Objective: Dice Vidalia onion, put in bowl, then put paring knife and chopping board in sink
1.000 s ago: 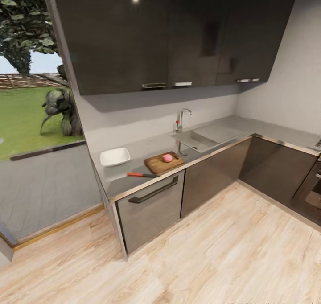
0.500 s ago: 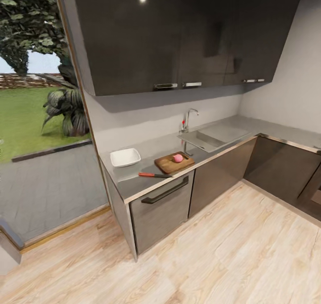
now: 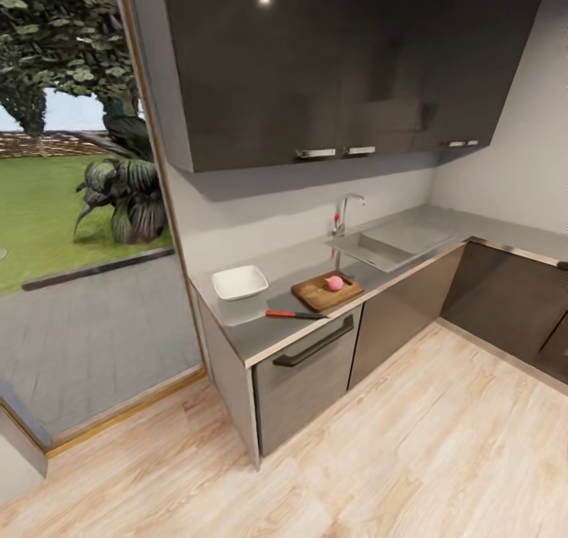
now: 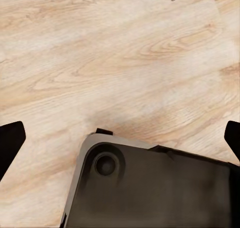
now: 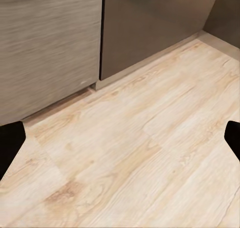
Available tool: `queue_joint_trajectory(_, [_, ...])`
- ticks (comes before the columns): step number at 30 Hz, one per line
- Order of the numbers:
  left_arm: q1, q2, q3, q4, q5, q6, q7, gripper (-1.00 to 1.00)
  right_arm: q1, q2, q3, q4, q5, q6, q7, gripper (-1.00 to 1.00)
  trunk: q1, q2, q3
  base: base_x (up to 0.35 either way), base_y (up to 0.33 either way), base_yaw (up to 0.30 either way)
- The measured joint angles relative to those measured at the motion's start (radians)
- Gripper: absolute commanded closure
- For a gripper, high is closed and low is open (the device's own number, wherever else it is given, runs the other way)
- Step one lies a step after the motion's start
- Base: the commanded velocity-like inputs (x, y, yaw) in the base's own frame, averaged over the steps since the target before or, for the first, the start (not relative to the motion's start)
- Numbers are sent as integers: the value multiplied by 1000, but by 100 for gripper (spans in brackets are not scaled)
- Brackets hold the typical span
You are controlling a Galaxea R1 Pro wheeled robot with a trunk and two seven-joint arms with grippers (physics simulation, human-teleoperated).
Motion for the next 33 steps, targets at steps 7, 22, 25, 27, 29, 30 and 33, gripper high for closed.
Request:
queue_joint_trajectory(7, [0,0,0,0,0,1,0,-100,0,0,0,0,0,0,0,-100,0,0,5,82,277,-104])
queue_joint_trajectory(22, [0,0,0,1,0,0,0,-100,0,0,0,0,0,0,1,-100,0,0,14,83,277,-106])
queue_joint_trajectory(25, [0,0,0,2,0,1,0,-100,0,-1,0,0,0,0,1,-100,0,0,16,85,277,-116])
queue_joint_trajectory(27, [0,0,0,2,0,1,0,-100,0,-1,0,0,0,0,1,-100,0,0,18,85,277,-120])
queue_joint_trajectory(29, [0,0,0,2,0,1,0,-100,0,-1,0,0,0,0,2,-100,0,0,19,85,277,-121])
queue_joint_trajectory(30, [0,0,0,2,0,1,0,-100,0,0,0,0,0,0,2,-100,0,0,20,85,277,-122])
queue_joint_trajectory(33, [0,0,0,2,0,1,0,-100,0,0,0,0,0,0,1,-100,0,0,22,85,277,-126])
